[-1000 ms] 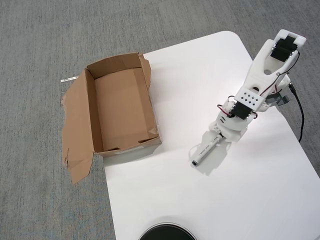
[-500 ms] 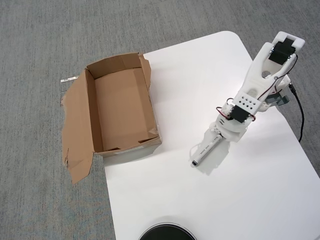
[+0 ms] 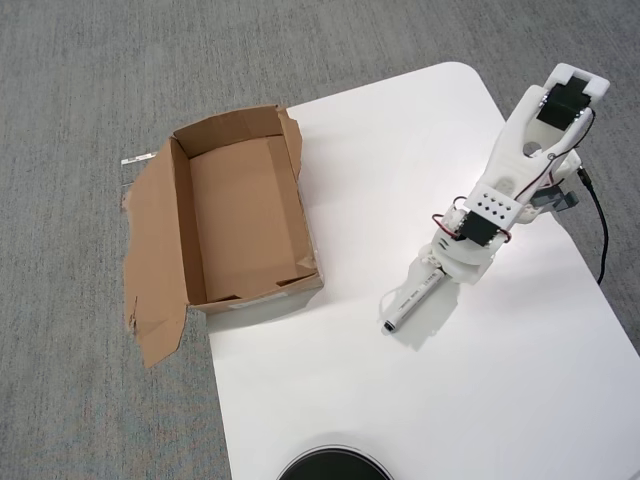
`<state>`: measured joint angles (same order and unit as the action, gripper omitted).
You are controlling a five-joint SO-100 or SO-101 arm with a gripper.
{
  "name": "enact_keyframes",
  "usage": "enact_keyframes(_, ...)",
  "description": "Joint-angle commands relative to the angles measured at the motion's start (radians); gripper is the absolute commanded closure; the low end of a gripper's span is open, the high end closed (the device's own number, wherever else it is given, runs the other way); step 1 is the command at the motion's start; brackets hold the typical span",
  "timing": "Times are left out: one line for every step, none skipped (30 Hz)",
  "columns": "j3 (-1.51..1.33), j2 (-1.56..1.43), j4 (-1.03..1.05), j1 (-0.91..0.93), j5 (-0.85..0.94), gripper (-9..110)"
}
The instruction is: Grasp a pen and put it in the box.
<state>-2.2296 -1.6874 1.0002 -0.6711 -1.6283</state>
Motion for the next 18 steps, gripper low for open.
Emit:
enact_keyframes(0.008,-0.003,-0.006,-0.004,-0.007,75)
enact_keyframes(0.005,-0.003,-0.006,-0.004,-0.007,75)
enact_keyframes(0.005,-0.003,-0.006,-0.004,-0.007,75)
enact_keyframes(0.004,-0.003,-0.006,-0.004,-0.007,75)
enact_keyframes(0.004,-0.003,-0.006,-0.004,-0.007,75)
enact_keyframes(0.004,-0.003,-0.006,-0.004,-0.007,75)
enact_keyframes(0.004,-0.003,-0.006,-0.004,-0.007,75)
enact_keyframes(0.004,-0.003,-0.006,-0.004,-0.007,75)
enact_keyframes(0.004,-0.002,-0.006,-0.004,-0.007,75)
enact_keyframes(0.004,-0.002,-0.006,-0.004,-0.007,75)
enact_keyframes(0.004,-0.002,-0.006,-0.004,-0.007,76)
enact_keyframes(0.004,-0.002,-0.005,-0.004,-0.007,78)
enact_keyframes(0.004,-0.002,-0.005,-0.004,-0.007,80)
enact_keyframes(0.004,-0.002,-0.005,-0.004,-0.007,83)
enact_keyframes(0.004,-0.002,-0.005,-0.004,-0.007,86)
enact_keyframes(0.004,-0.002,-0.005,-0.004,-0.007,90)
enact_keyframes(0.004,-0.002,-0.005,-0.004,-0.007,94)
enact_keyframes(0.004,-0.002,-0.005,-0.004,-0.007,98)
